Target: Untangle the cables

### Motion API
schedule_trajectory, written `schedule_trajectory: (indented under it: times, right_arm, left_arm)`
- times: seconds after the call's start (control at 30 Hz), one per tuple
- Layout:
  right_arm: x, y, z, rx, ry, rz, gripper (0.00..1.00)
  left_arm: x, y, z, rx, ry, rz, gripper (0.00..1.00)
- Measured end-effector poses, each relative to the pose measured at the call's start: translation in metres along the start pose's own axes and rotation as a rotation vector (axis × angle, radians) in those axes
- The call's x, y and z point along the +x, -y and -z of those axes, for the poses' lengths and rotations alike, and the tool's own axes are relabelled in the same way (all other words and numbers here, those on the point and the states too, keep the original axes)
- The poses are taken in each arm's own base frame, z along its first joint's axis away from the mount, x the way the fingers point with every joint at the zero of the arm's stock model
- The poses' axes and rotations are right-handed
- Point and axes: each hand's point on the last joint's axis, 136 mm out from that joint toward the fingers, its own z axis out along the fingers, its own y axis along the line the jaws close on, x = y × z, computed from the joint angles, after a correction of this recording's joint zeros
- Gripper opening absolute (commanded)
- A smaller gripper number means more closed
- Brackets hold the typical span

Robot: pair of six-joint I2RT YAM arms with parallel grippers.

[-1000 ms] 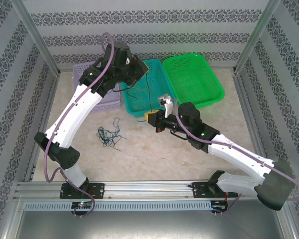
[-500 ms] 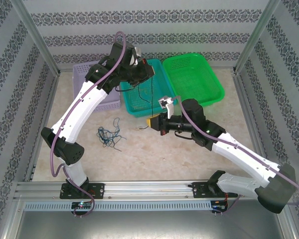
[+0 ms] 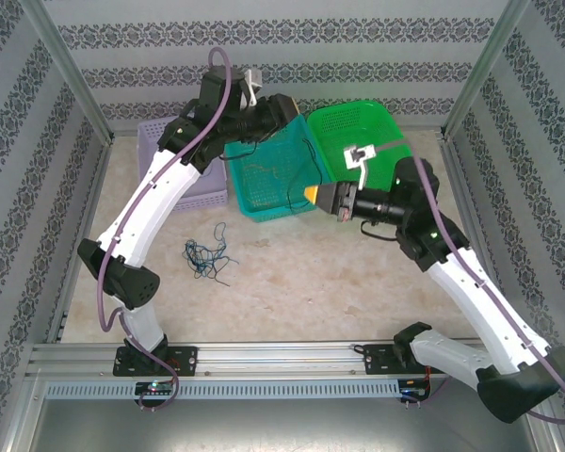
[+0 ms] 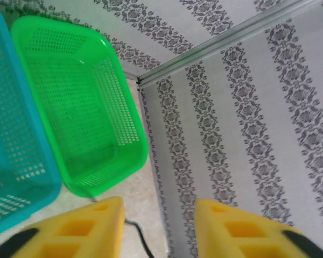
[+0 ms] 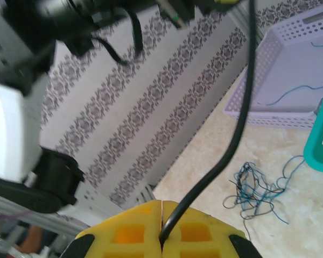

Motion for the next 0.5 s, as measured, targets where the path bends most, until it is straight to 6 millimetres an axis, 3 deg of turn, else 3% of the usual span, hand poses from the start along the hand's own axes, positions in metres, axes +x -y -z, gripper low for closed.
schedule_trajectory:
  times: [0.23,0.5]
  right_arm:
    - [-0.063,0.004,0.02,0.05,0.157,-0.228,0.0]
    - [-0.141,0.023,0.065,0.182,0.461,-0.362,0.0]
  left_arm:
    - [-0.002,-0.004,-0.009,-0.006,-0.001,0.018,0.64]
    - [0.004,-0.011,0.012,-0.04,0.026,0.048,0.65]
